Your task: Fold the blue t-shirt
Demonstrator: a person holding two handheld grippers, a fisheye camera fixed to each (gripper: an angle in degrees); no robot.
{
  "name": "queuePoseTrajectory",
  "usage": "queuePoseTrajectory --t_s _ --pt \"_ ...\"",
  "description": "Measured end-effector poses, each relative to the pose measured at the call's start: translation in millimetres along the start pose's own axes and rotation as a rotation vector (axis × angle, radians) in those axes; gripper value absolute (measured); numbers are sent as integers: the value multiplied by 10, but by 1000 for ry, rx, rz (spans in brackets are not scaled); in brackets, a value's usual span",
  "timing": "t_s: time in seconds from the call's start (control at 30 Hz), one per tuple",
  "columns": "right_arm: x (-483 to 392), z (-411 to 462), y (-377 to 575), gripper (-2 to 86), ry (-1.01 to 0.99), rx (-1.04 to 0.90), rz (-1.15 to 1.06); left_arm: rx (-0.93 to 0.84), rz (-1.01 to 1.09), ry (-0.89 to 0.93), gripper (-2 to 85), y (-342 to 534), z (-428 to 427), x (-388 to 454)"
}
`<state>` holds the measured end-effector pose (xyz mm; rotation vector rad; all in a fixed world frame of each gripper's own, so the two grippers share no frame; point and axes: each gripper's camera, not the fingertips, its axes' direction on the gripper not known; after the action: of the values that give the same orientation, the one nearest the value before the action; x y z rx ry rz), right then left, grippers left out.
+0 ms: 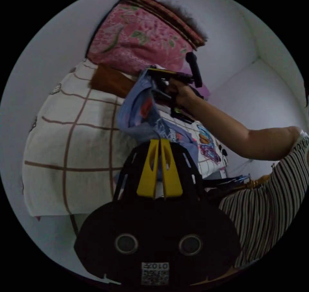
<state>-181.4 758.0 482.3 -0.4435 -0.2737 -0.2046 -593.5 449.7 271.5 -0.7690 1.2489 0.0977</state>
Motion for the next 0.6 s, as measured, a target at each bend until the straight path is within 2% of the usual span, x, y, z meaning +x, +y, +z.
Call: queuePoseTrajectory --t_s 0.13,0.23,0.33,0.43,0.53,0.6 --pt "356 353 -233 36 0 -3 4 -31 -146 -150 0 -216 383 -596" --pt "598 664 -229 51 -51 -86 -44 -70 -278 -185 4 -325 764 -1044" --pt "968 693 63 67 -55 -7 -3 -121 -375 -216 19 -391 1177 -1392" --pt "1393 634 601 75 -33 23 -1 -113 -385 -282 48 -430 1464 -1557" --pt "1829 581 1357 82 47 -39 42 -88 -355 -275 72 -445 1685 -1615" --pt "2140 535 2069 88 72 -108 139 -136 -325 -283 85 -430 1854 -1609"
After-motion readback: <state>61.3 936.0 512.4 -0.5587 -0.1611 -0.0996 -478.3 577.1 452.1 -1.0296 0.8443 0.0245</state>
